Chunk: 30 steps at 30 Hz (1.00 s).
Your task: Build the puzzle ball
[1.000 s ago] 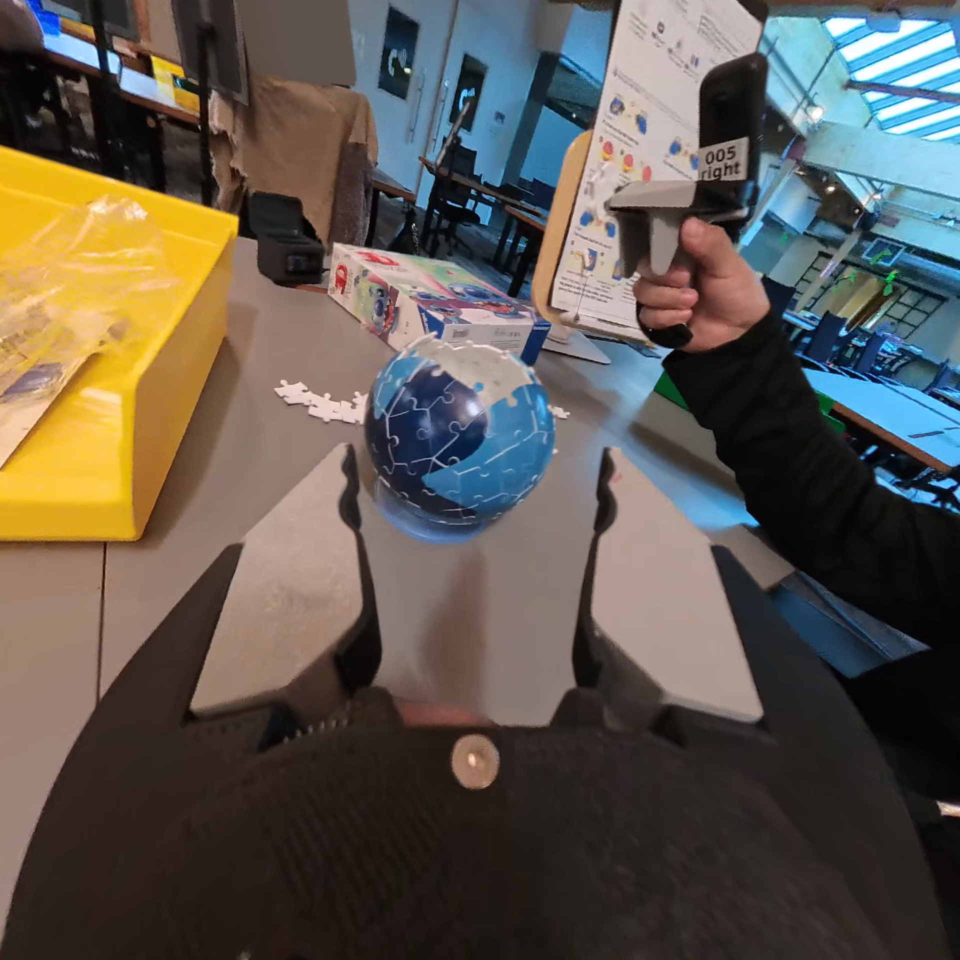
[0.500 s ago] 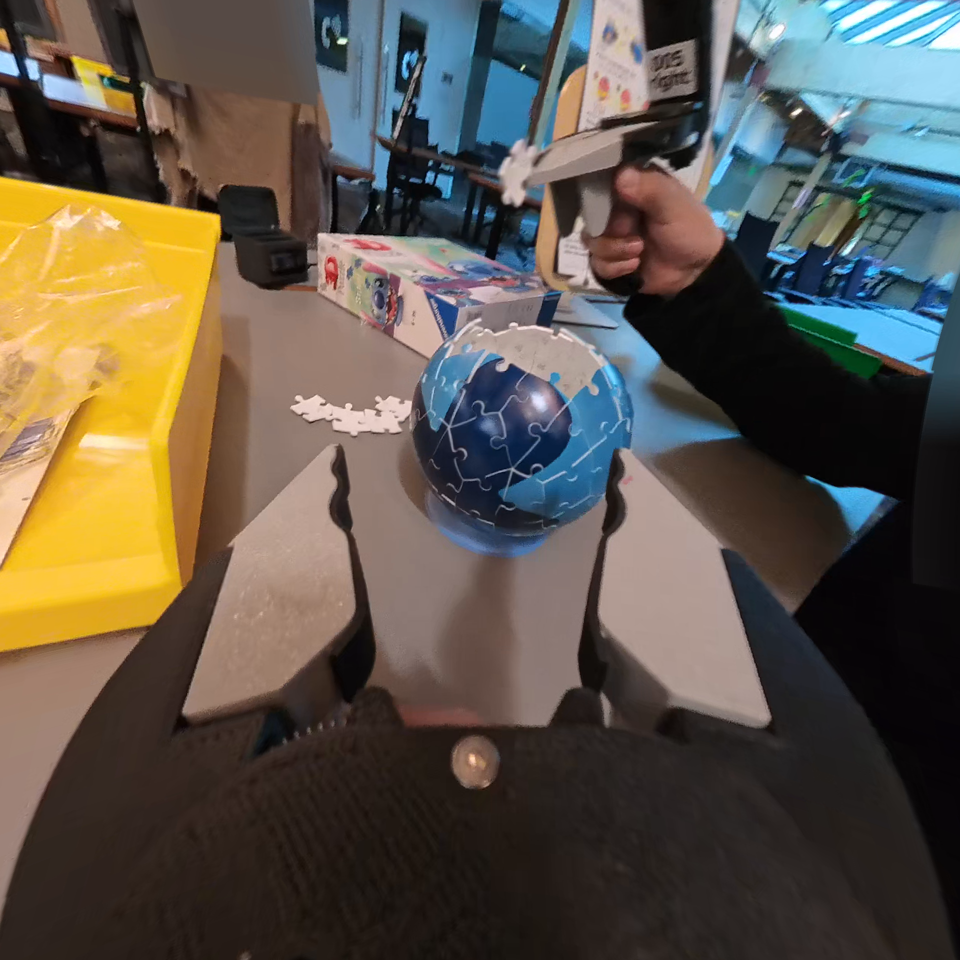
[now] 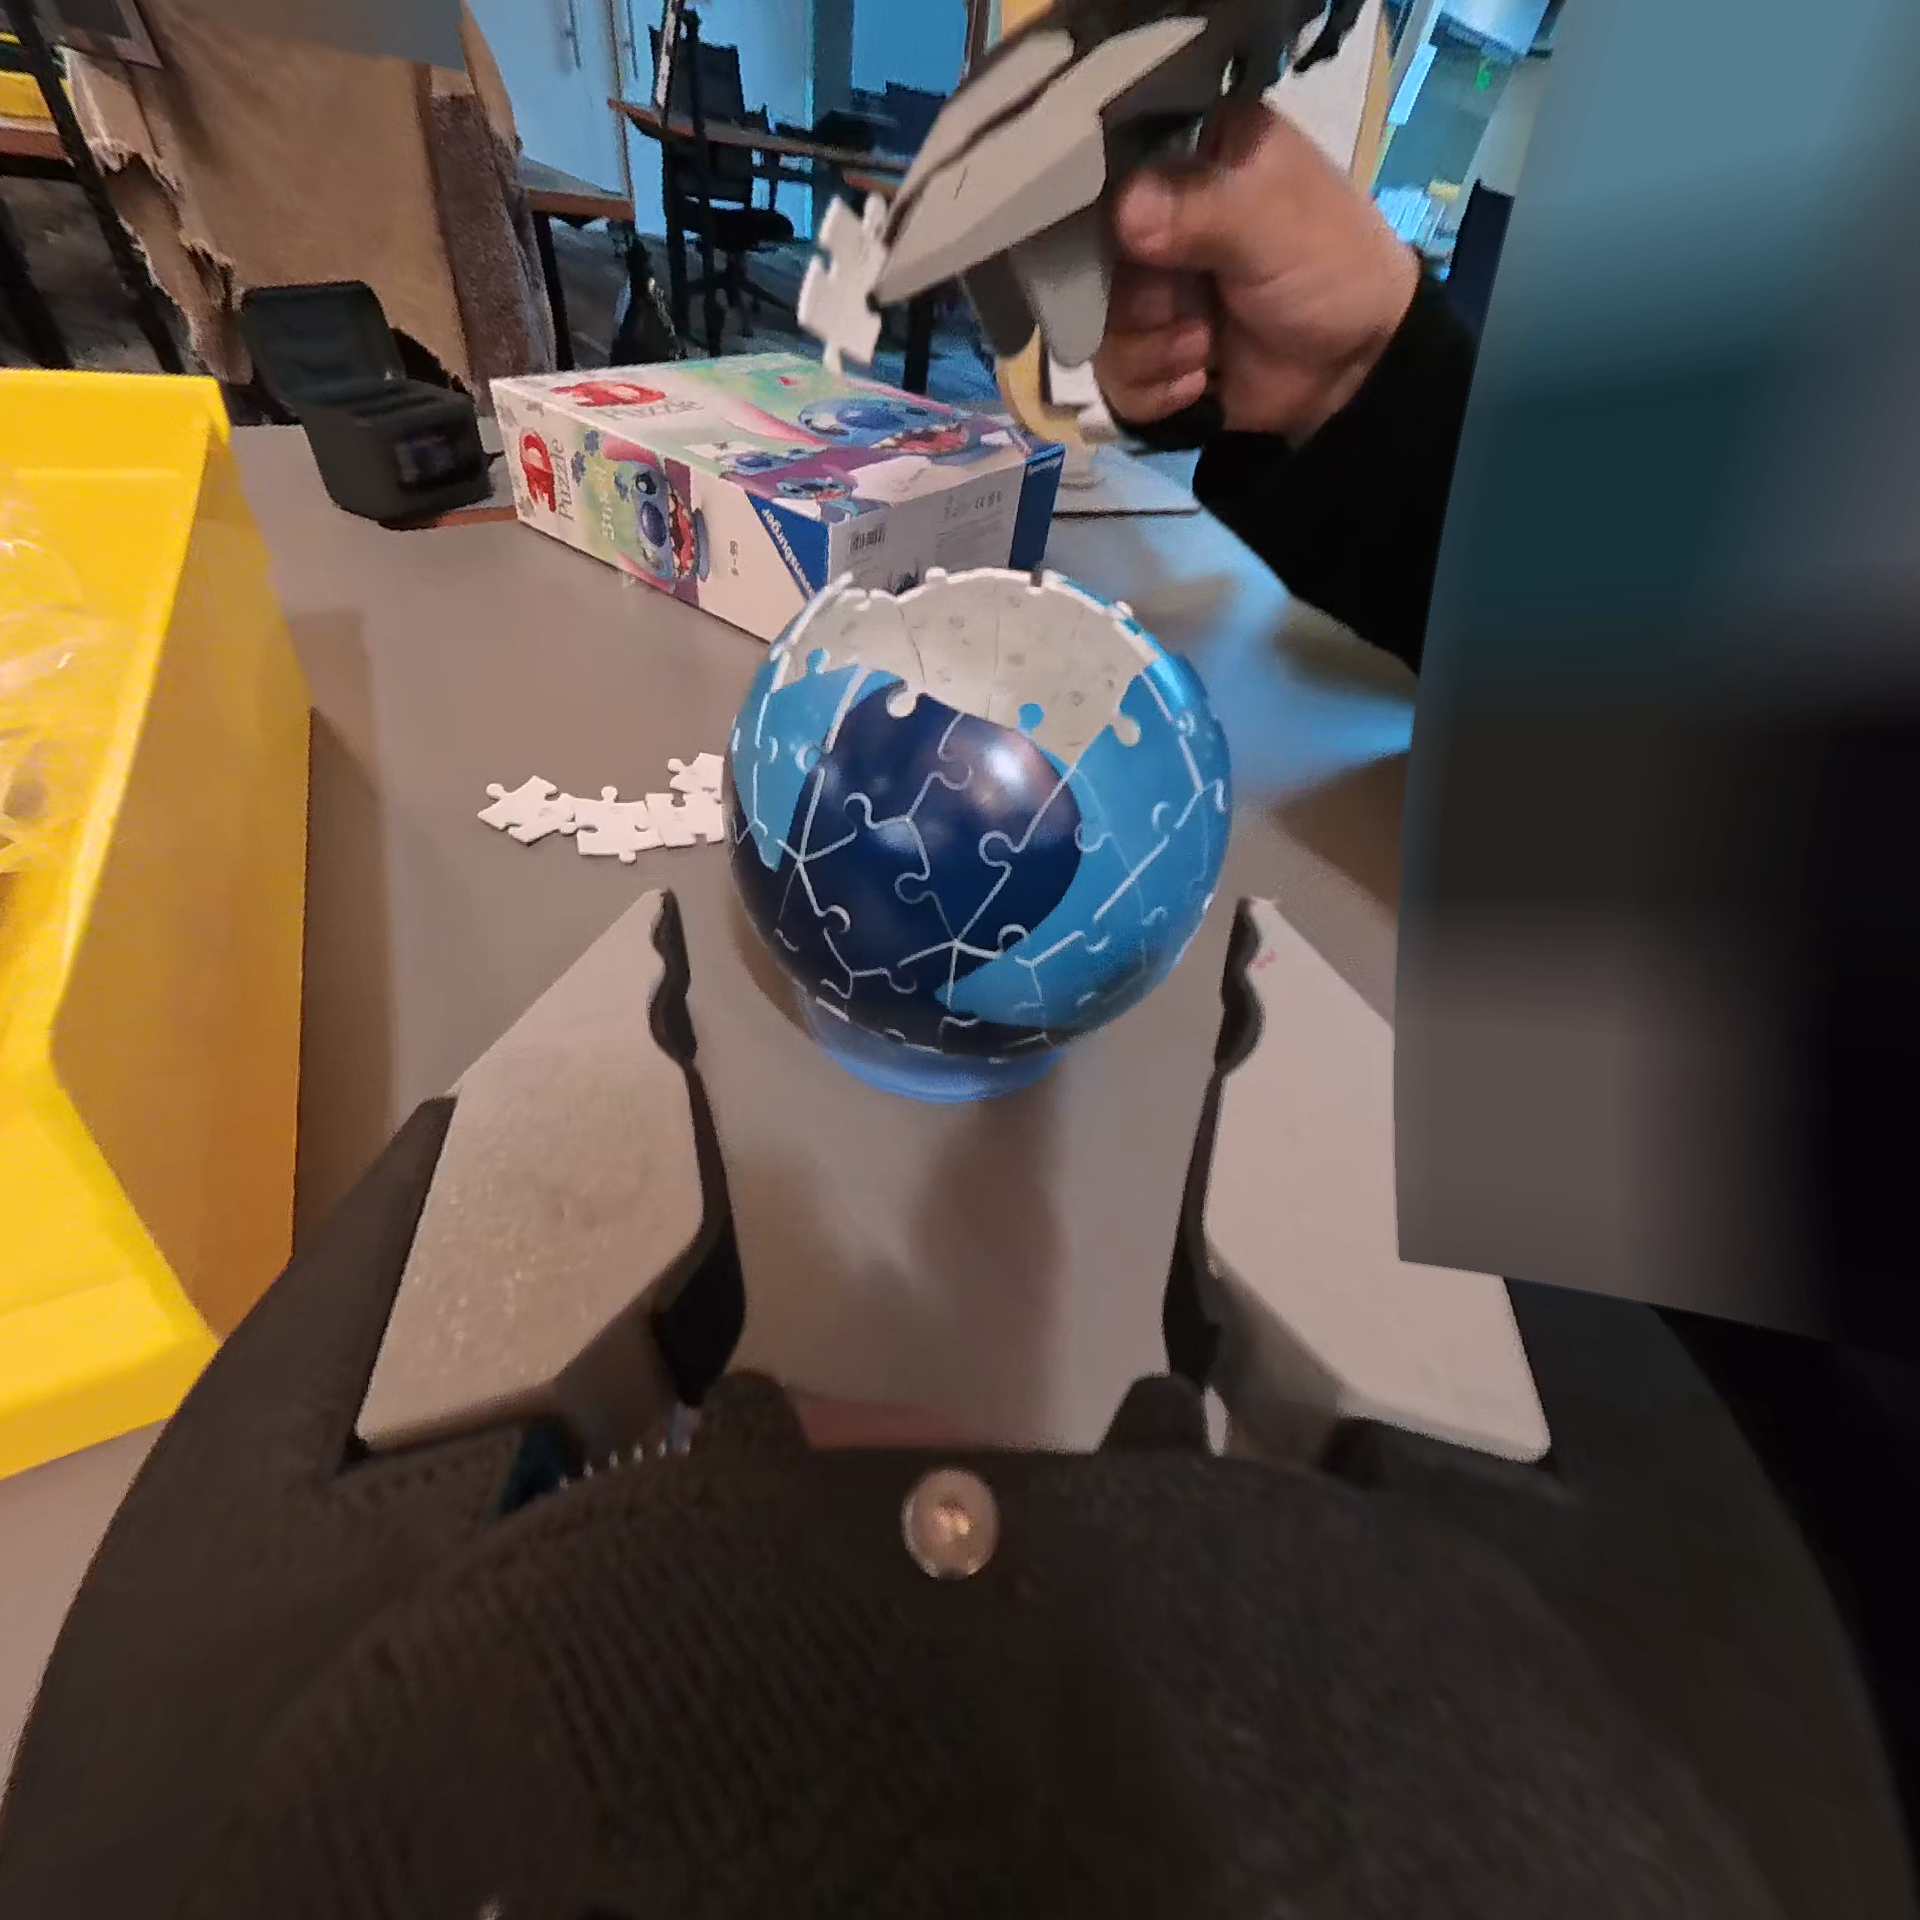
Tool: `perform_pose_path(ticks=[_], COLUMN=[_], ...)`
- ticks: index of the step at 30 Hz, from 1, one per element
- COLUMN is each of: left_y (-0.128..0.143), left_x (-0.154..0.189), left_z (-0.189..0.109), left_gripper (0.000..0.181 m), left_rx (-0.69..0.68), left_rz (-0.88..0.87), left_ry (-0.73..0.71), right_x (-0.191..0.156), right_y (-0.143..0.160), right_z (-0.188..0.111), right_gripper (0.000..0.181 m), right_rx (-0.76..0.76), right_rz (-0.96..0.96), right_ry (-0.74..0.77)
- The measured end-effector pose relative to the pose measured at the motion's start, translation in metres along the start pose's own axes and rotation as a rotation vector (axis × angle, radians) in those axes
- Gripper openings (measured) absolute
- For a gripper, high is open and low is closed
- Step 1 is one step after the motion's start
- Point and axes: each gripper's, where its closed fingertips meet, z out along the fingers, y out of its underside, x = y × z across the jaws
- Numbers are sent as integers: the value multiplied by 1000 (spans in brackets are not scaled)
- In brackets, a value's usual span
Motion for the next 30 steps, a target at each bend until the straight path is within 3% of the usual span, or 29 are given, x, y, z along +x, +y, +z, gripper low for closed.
perform_pose_path(ticks=[14, 30], left_y=[11, 27], left_x=[2, -1], left_z=[11, 25], left_gripper=[101, 101], left_rx=[-46, -112], left_rz=[28, 99], left_ry=[-22, -75], right_x=[4, -14], right_y=[1, 8], right_z=[-7, 19], right_gripper=[0, 0], right_rx=[-6, -70], right_rz=[-34, -110], right_ry=[-27, -78])
